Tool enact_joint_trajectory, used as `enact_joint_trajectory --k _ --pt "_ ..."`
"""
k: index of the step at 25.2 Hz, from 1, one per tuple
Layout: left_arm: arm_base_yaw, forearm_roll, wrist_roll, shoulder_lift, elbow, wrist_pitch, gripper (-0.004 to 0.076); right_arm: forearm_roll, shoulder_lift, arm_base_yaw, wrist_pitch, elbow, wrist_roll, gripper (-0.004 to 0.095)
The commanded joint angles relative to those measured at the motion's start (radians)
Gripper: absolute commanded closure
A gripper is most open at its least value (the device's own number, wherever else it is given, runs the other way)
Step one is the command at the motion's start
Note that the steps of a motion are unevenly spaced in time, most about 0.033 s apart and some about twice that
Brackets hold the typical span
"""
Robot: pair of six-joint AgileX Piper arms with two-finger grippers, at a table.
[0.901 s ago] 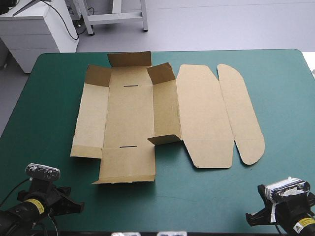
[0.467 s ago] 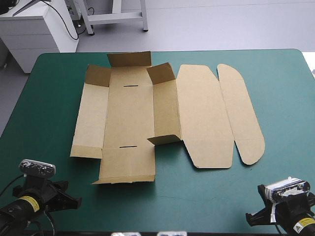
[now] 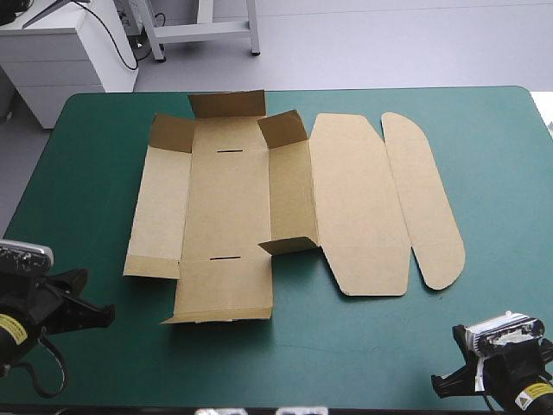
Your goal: Fold the box
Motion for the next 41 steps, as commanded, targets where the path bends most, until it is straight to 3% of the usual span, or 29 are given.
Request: enact_joint_trajectory --k 1,12,21,28,41 --pt "-0.004 0.109 -0.011 0.100 -0.087 -0.028 0.0732 0.006 0.014 0.000 -0.060 -0.021 -0.006 0.0922" --pt "-0.004 0.175 0.030 0.463 -0.242 -0.050 0.0706 0.002 0.014 0.000 -0.062 -0.021 -0.006 0.0922" --pt "0.037 0.123 0.039 0.616 -0.293 -0.178 0.0705 -0.019 0.014 0.000 -0.062 -0.021 -0.006 0.0922" --pt "0.281 -0.211 0.325 0.676 -0.312 -0.192 0.0706 -0.019 0.014 0.000 -0.062 -0.021 -0.006 0.0922" --pt "0.751 -0.806 0.823 0.877 -0.312 -0.064 0.0706 -0.019 0.014 0.000 -0.062 -0.021 -0.006 0.0922"
